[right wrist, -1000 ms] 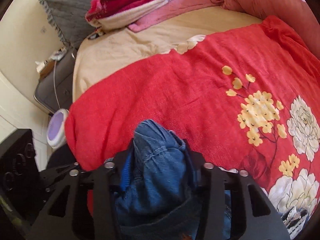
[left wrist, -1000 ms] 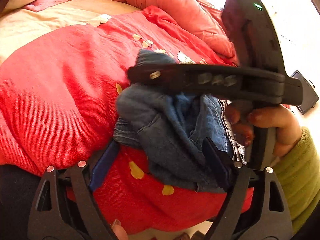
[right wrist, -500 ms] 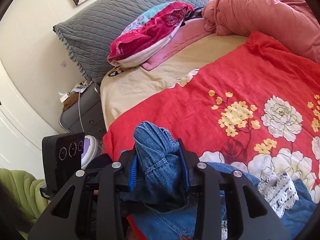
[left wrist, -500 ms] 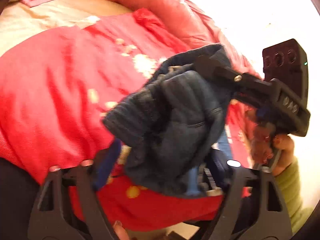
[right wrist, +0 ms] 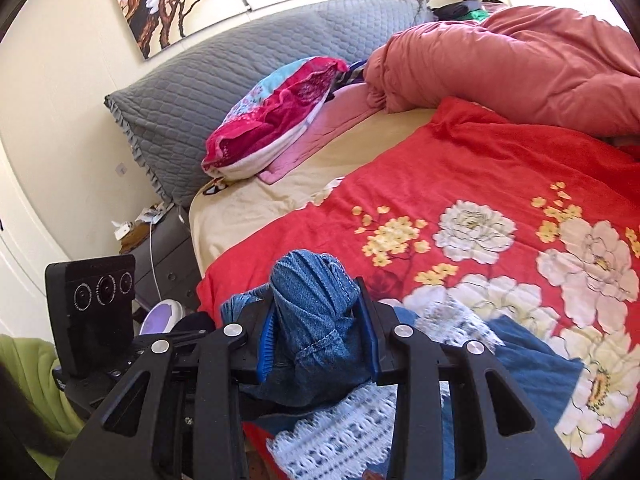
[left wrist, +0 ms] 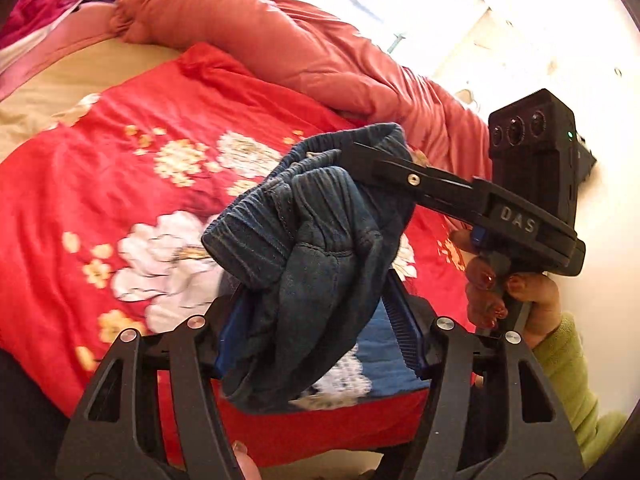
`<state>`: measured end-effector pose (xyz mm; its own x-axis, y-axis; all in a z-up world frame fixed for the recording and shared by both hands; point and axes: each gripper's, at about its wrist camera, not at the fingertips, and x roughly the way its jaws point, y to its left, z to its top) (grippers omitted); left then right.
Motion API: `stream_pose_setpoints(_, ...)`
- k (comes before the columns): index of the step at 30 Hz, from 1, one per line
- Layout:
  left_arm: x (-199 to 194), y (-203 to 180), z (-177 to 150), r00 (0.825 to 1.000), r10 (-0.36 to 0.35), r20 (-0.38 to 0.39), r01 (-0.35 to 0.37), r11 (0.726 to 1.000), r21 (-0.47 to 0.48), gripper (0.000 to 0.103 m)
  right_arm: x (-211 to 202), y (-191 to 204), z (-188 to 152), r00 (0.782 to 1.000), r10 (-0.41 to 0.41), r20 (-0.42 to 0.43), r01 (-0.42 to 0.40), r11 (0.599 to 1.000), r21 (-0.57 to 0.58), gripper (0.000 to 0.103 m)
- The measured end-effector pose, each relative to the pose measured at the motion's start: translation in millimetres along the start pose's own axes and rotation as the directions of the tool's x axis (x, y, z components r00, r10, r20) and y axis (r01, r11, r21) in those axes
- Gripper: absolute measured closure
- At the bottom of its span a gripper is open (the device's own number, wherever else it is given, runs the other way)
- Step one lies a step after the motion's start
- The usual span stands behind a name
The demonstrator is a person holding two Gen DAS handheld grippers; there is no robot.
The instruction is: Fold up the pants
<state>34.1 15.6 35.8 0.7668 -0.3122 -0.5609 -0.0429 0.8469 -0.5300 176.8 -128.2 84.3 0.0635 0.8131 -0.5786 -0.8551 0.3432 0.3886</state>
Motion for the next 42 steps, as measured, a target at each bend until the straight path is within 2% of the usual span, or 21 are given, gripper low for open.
stream_pose_setpoints(10,32.9,-41.1,-20.7,0.999,-0.018,-0.051,0.022,0.997,0.077,0.048,-29.5,-44.8,-36.8,0.995,-0.024,0.095,0.013,0.993,0.117,0.068)
stream_pose_setpoints(11,35.9,-44.0,-22.5,0.998,-0.019,-0.058,0.024,0.996,0.09,0.047,-31.6,-48.1,-40.1,0.994,-0.028,0.101,0.016,0.992,0.125,0.061)
stream_pose_setpoints(12,36.9,-46.5,-24.4,0.997,-0.029,-0.07,0.036,0.995,0.096,0.045,-34.3,-51.1,-43.7,0.993,-0.04,0.112,0.024,0.99,0.138,0.049)
stream_pose_setpoints(15,40.5,-52.4,-32.0,0.983,-0.114,-0.142,0.131,0.984,0.122,0.041,-49.1,-62.4,-58.3,0.984,-0.091,0.153,0.062,0.982,0.18,0.041)
stream_pose_setpoints(16,40.4,-54.1,-36.0,0.974,-0.147,-0.172,0.17,0.977,0.127,0.041,-53.2,-64.0,-61.5,0.981,-0.11,0.161,0.079,0.979,0.189,0.038)
stream_pose_setpoints(18,36.0,-52.6,-39.2,0.967,-0.17,-0.191,0.195,0.973,0.121,0.041,-60.9,-64.4,-69.0,0.974,-0.155,0.163,0.122,0.973,0.196,0.034)
stream_pose_setpoints(21,16.6,-46.3,-34.8,0.983,-0.136,-0.127,0.153,0.978,0.143,0.041,-70.0,-53.6,-76.8,0.959,-0.242,0.149,0.218,0.962,0.162,0.032)
stream_pose_setpoints(22,10.5,-43.5,-31.4,0.99,-0.107,-0.094,0.121,0.98,0.157,0.041,-71.4,-49.3,-79.0,0.957,-0.247,0.153,0.223,0.962,0.157,0.029)
stream_pose_setpoints(23,5.7,-41.2,-28.3,0.996,-0.066,-0.066,0.076,0.982,0.173,0.041,-71.5,-44.7,-80.4,0.956,-0.249,0.155,0.226,0.962,0.15,0.024)
stream_pose_setpoints(24,4.9,-38.1,-24.1,0.999,0.012,-0.039,-0.004,0.98,0.197,0.041,-70.1,-39.1,-81.5,0.955,-0.253,0.155,0.232,0.962,0.141,0.023)
stream_pose_setpoints(25,7.4,-34.5,-21.8,0.995,0.096,-0.019,-0.09,0.973,0.213,0.041,-66.1,-31.7,-82.5,0.954,-0.262,0.145,0.245,0.961,0.124,0.023)
stream_pose_setpoints(27,17.1,-25.8,-20.0,0.984,0.177,-0.024,-0.168,0.962,0.215,0.04,-53.4,-17.8,-85.4,0.949,-0.297,0.102,0.291,0.954,0.069,0.02)
stream_pose_setpoints(29,28.1,-19.0,-23.2,0.978,0.201,-0.056,-0.186,0.962,0.2,0.041,-43.1,-11.9,-91.1,0.932,-0.357,0.053,0.356,0.934,0.032,0.02)
stream_pose_setpoints(31,37.0,-15.8,-32.7,0.969,0.227,-0.099,-0.202,0.955,0.217,0.041,-31.1,-13.2,-107.6,0.901,-0.433,-0.029,0.433,0.901,0.006,0.02)
stream_pose_setpoints(33,41.6,-14.5,-45.5,0.965,0.224,-0.137,-0.188,0.953,0.238,0.04,-27.3,-19.7,-126.0,0.887,-0.454,-0.086,0.457,0.89,0.014,0.019)
stream_pose_setpoints(38,51.0,-14.6,-65.2,0.962,0.22,-0.164,-0.171,0.948,0.268,0.039,-33.2,-30.1,-152.2,0.904,-0.416,-0.101,0.426,0.899,0.103,0.018)
stream_pose_setpoints(42,46.6,-10.7,-62.2,0.966,0.203,-0.163,-0.158,0.955,0.252,0.039,-40.7,-27.3,-149.1,0.922,-0.38,-0.07,0.386,0.913,0.13,0.018)
